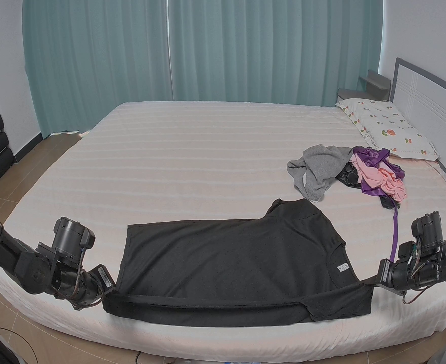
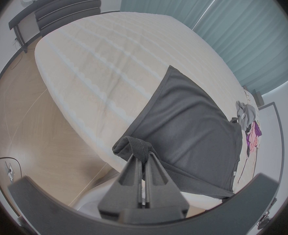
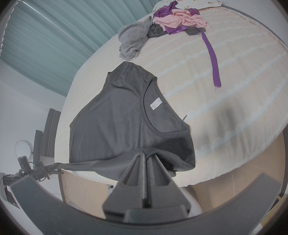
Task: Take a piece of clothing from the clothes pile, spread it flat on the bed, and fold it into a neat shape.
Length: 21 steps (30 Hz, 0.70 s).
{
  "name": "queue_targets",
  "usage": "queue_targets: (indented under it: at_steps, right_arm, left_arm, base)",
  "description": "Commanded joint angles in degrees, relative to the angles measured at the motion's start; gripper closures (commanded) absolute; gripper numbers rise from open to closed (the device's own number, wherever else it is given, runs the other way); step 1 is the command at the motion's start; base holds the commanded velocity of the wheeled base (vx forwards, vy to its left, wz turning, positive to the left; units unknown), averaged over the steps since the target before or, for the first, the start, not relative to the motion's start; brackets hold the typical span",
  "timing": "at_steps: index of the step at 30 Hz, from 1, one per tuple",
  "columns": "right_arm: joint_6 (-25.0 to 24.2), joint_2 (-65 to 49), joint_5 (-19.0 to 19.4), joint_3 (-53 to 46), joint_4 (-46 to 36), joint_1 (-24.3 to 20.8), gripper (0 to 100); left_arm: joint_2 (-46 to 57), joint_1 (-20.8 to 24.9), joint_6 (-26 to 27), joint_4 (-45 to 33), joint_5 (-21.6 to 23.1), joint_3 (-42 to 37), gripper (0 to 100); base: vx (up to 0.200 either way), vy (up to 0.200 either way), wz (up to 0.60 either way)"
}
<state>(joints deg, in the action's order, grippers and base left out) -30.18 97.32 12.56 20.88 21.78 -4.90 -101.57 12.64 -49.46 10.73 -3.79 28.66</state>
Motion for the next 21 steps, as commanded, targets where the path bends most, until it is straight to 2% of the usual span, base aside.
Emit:
queue_targets:
  at_steps: [1,13,21]
  right_arm:
    - [-0.05,1.47,0.01,0.65,0.01,-0.02,100]
    - [-0.31,3.84,0.01,2.85,0.01,-0.02,100]
    - [-0.05,6.75,-0.08,5.66,0.01,-0.02,100]
  left_arm:
    - [0.67,-1.83,0.06,-0.36,0.01,1.40,100]
    - [-0.64,-2.36,0.15,-0.18,0.63,0.78,100]
    - [-5.48,-2.27,0.06,-0.01,0.54,4.91,100]
  base:
    - [0.000,0.000,0.00]
    - [0.000,0.000,0.00]
    - [0.000,0.000,0.00]
